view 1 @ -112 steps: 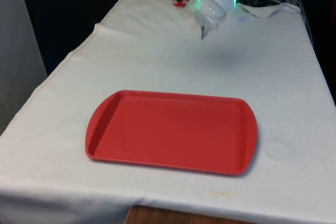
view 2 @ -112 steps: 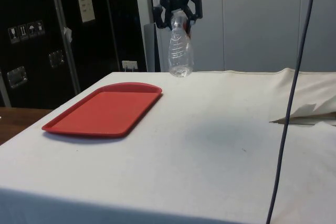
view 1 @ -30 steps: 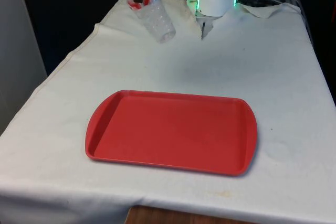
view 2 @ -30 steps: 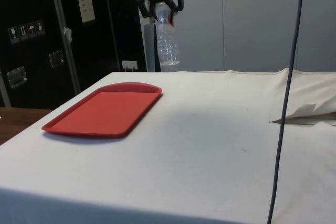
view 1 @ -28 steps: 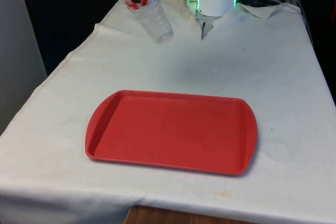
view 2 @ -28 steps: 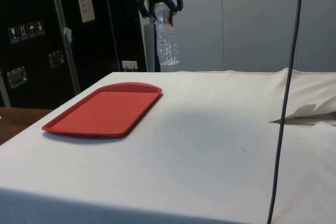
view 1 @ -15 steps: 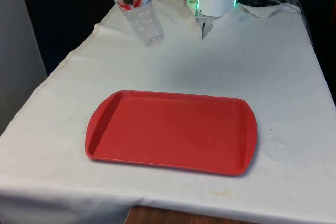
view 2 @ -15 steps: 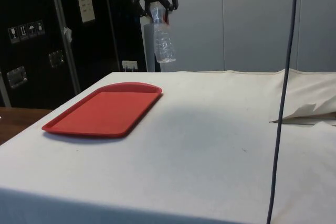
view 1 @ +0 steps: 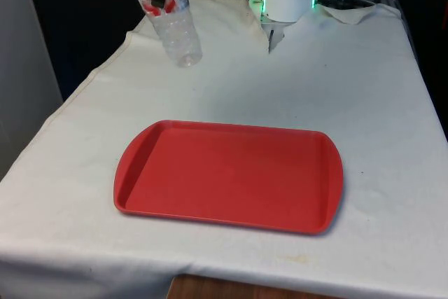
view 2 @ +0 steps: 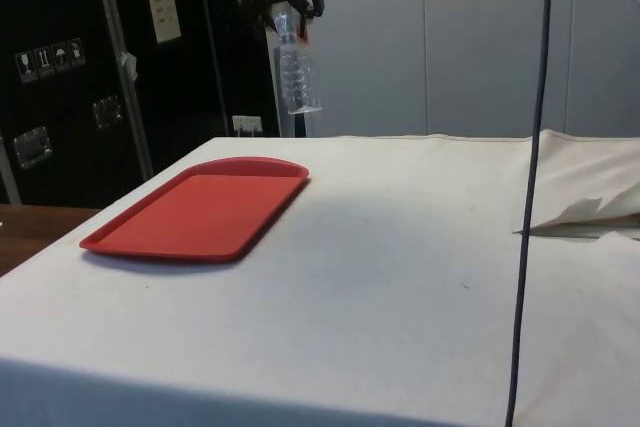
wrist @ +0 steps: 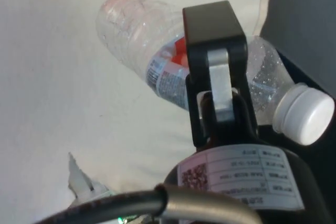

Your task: Place the bottle upright on the tray.

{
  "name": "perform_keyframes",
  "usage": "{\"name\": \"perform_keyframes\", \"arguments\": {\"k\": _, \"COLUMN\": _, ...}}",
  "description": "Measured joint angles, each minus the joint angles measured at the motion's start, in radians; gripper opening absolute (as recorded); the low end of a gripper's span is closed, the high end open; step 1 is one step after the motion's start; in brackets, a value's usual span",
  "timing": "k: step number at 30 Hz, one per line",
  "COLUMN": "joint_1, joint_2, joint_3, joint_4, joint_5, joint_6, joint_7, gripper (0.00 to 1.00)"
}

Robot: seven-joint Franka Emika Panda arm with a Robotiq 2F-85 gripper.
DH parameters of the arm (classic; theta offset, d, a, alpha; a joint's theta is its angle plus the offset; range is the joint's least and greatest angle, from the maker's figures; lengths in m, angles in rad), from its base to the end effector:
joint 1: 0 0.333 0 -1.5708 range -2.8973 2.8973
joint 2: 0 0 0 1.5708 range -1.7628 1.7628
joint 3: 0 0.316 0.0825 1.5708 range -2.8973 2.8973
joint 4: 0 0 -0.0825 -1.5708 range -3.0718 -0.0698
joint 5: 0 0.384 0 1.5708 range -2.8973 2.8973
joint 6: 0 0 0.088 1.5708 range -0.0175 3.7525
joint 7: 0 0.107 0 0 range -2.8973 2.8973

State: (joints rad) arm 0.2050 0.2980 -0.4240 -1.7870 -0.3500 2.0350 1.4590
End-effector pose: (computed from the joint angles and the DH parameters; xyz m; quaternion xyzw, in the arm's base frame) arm 0.6142 -0.1371 0.4031 0.7148 -0.6655 0.1119 0.1832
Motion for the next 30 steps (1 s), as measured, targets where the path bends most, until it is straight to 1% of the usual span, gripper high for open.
{"name": "perform_keyframes", "arguments": {"k": 6, "joint_1": 0.002, "joint_2": 0.024, "joint_3": 0.000, "joint_4": 0.029, "joint_5": -0.027, "joint_6": 0.001, "joint_7": 0.025, "gripper": 0.33}}
{"name": "perform_keyframes", "arguments": {"k": 10, "joint_1": 0.006, "joint_2": 0.031, "joint_3": 0.000, "joint_4": 0.040, "joint_5": -0.044, "joint_6": 0.007, "joint_7": 0.045, "gripper": 0.33}}
{"name": "perform_keyframes", "arguments": {"k": 30, "joint_1": 0.016, "joint_2": 0.103, "joint_3": 0.007, "joint_4": 0.131, "joint_5": -0.129, "joint_6": 0.021, "joint_7": 0.169, "gripper": 0.33}}
